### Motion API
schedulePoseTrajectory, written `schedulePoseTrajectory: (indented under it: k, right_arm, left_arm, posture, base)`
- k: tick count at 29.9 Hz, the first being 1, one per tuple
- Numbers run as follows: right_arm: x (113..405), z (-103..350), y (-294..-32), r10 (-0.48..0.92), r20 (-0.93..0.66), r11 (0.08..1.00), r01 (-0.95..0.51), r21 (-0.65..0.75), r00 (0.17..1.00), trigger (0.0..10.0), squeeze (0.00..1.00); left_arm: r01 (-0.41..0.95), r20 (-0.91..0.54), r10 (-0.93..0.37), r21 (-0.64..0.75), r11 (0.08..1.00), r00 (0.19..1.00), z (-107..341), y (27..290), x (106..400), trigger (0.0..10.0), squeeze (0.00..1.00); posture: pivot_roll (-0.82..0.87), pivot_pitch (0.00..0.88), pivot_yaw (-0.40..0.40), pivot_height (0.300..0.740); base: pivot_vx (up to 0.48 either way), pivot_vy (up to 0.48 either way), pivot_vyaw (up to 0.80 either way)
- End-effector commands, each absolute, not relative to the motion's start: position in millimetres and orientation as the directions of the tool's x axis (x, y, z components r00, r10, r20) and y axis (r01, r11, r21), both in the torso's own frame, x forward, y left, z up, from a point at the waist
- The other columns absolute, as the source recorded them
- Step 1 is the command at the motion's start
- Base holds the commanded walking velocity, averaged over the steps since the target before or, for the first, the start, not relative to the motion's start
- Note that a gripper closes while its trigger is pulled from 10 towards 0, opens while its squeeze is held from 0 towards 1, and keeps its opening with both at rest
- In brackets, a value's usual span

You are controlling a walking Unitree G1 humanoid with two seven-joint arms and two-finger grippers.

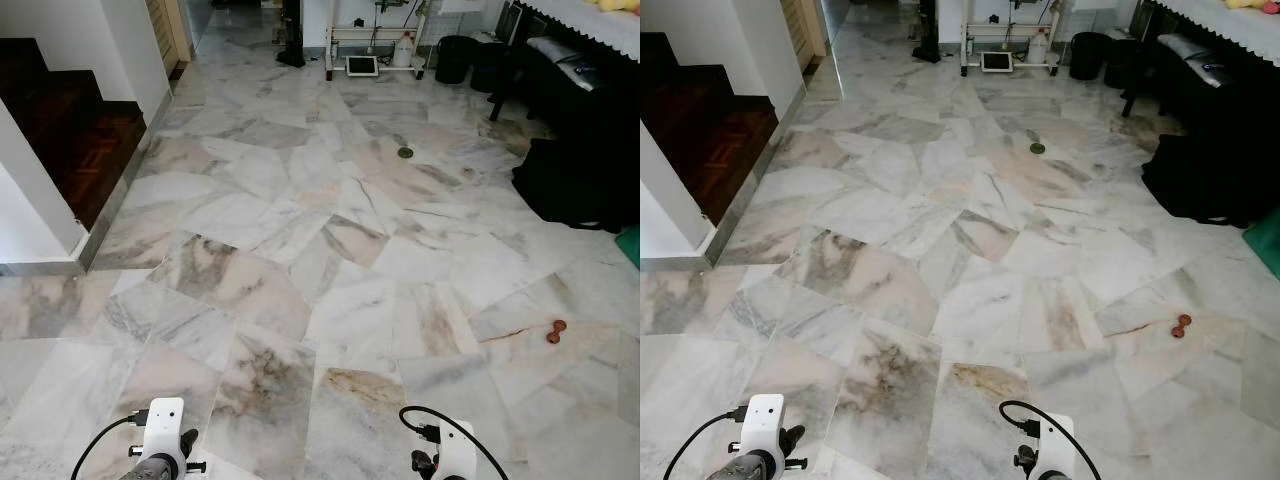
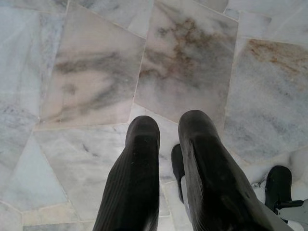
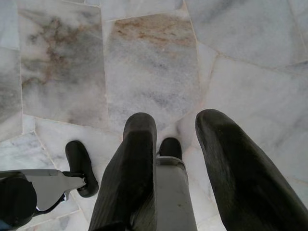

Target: Setting the table

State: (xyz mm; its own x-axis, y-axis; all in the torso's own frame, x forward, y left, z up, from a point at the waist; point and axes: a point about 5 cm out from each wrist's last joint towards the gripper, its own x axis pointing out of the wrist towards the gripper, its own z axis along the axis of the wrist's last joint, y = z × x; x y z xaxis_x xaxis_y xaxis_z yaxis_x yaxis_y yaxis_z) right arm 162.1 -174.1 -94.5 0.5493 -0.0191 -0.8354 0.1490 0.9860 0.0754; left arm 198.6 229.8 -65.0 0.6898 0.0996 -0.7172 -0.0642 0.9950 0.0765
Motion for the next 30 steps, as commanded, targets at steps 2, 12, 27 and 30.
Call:
schedulePoseTrajectory:
  k: [2,12,27,30]
  right_arm:
    - [161.7,-94.0,-177.7,-0.039,-0.826,0.984,0.166,0.066,0.562,10.0,0.00]
    - [160.6,-94.2,-179.4,-0.043,-0.827,0.989,0.143,0.046,0.561,10.0,0.00]
    - [149.4,-95.9,-196.6,-0.053,-0.832,0.991,0.134,0.026,0.552,10.0,0.00]
    - [144.4,-96.1,-205.7,-0.060,-0.835,0.991,0.133,0.016,0.547,10.0,0.00]
  left_arm:
    - [-0.083,-0.726,0.113,0.077,0.994,0.678,-66.4,231.0,196.4,10.0,0.00]
    - [-0.103,-0.729,0.119,0.067,0.992,0.674,-68.2,228.9,194.0,10.0,0.00]
    - [-0.128,-0.741,0.133,0.064,0.990,0.658,-73.6,225.4,185.2,10.0,0.00]
    - [-0.128,-0.741,0.133,0.064,0.990,0.658,-73.9,224.8,184.7,10.0,0.00]
  posture:
    - [0.00,0.000,-0.013,0.740]
    - [0.01,0.000,-0.045,0.740]
    - [0.02,0.000,-0.063,0.740]
    - [0.03,0.000,-0.065,0.740]
  base:
    - [0.000,0.000,0.00]
    - [0.000,0.000,-0.44]
    - [0.000,0.000,-0.71]
    - [0.000,0.000,-0.70]
